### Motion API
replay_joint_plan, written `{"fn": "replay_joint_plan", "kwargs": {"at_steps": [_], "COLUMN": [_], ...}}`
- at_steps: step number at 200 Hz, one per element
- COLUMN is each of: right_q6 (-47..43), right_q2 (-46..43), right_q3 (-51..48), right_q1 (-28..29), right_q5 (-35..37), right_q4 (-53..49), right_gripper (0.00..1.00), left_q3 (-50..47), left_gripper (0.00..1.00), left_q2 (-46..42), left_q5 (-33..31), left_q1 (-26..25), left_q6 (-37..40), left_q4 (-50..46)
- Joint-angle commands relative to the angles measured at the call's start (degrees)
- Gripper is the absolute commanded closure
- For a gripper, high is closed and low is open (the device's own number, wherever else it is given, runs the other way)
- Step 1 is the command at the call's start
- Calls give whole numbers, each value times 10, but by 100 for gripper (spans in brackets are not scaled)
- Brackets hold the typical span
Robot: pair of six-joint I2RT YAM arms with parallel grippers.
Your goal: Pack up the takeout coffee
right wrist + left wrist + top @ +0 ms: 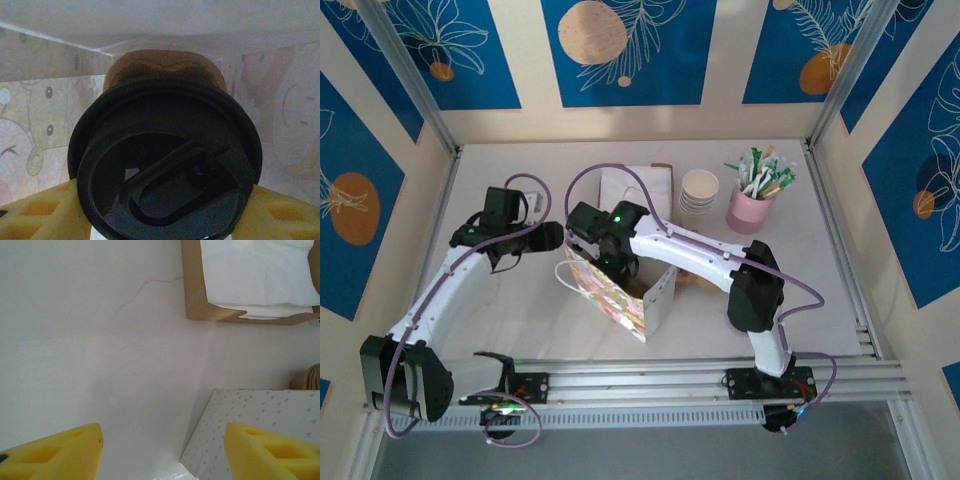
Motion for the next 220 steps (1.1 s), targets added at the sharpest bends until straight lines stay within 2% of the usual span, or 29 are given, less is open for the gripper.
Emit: {"fn": "replay_joint_plan", "kwargs": {"at_steps": [1,100,220], "right_q6": [15,24,29], "right_q2": [15,23,18], "right_q3": [-21,-40,-9], "right_q1": [6,13,14], "right_q5": [-13,-5,6], "right_q4": [-23,-32,-38], "right_gripper": [41,41,41], "left_q3": [-6,-8,-8], "left_gripper": [35,35,35], "left_q2": [1,-3,-3], "left_q5": [11,11,10], "left_q1": [4,5,4], "left_q6": [-4,-5,-4], "left_q4": [10,11,12]}}
